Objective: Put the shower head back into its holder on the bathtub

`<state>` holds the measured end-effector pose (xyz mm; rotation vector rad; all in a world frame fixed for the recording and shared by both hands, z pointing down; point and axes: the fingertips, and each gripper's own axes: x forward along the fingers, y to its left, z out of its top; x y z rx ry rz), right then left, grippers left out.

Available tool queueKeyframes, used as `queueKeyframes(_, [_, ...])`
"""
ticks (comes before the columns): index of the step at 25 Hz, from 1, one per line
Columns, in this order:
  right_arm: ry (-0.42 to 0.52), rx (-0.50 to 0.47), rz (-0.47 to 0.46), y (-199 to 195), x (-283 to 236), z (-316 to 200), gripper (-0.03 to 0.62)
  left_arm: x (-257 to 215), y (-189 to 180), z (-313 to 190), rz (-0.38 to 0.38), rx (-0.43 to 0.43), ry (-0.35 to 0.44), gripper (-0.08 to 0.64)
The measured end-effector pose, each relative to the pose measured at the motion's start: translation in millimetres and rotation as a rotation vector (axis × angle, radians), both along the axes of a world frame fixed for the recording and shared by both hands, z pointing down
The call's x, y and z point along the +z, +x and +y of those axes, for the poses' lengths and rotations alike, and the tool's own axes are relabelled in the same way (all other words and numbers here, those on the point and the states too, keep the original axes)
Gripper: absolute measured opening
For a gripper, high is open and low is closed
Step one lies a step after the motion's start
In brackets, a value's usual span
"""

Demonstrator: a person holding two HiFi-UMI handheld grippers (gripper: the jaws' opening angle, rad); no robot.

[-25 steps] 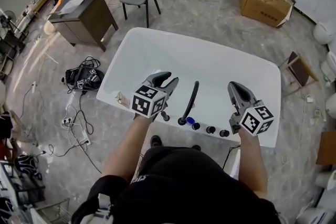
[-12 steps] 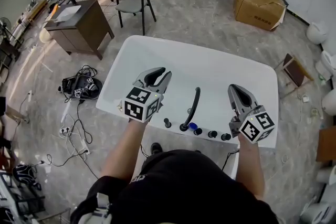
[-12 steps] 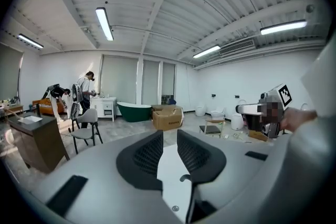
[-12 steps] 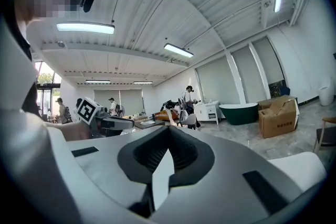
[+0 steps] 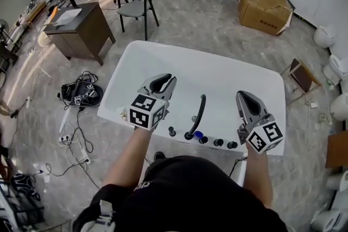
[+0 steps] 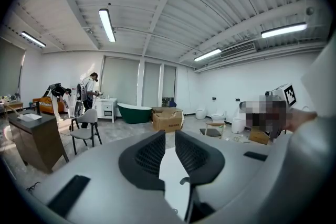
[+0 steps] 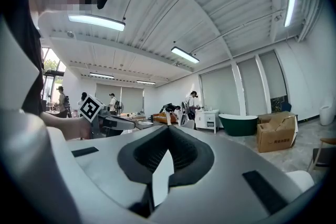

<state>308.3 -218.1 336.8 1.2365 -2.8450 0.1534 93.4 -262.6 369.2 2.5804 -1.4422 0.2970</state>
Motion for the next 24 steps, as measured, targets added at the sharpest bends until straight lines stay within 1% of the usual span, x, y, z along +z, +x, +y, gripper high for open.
queueKeyframes(4, [0.002, 0.031, 0.001, 6.9, -0.3, 1.1, 0.011, -1.1, 1.5, 2.3, -0.005, 0.0, -0.002, 0.066])
queueKeyframes(9, [-0.012, 0.047, 0.001, 8.3, 3.9, 3.3, 0.011, 8.5, -0.4, 7.5, -0.001, -0.01, -0.027, 0.064])
queueKeyframes(14, [-0.006, 0.01, -0.01, 3.8, 11.2, -0.6, 0.011, 13.0, -0.2, 7.7, -0.005, -0.013, -0.041, 0.064])
queueKeyframes(18, [-0.023, 0.017, -0.009, 2.2, 13.3, -2.3, 0.011, 14.6, -0.5, 6.6, -0.006, -0.016, -0.045, 0.063])
queueKeyframes(24, [-0.021, -0.011, -0.014, 4.1, 22.6, 0.5, 0.011, 15.2, 4.3, 6.5, 0.013, -0.01, -0.047, 0.063])
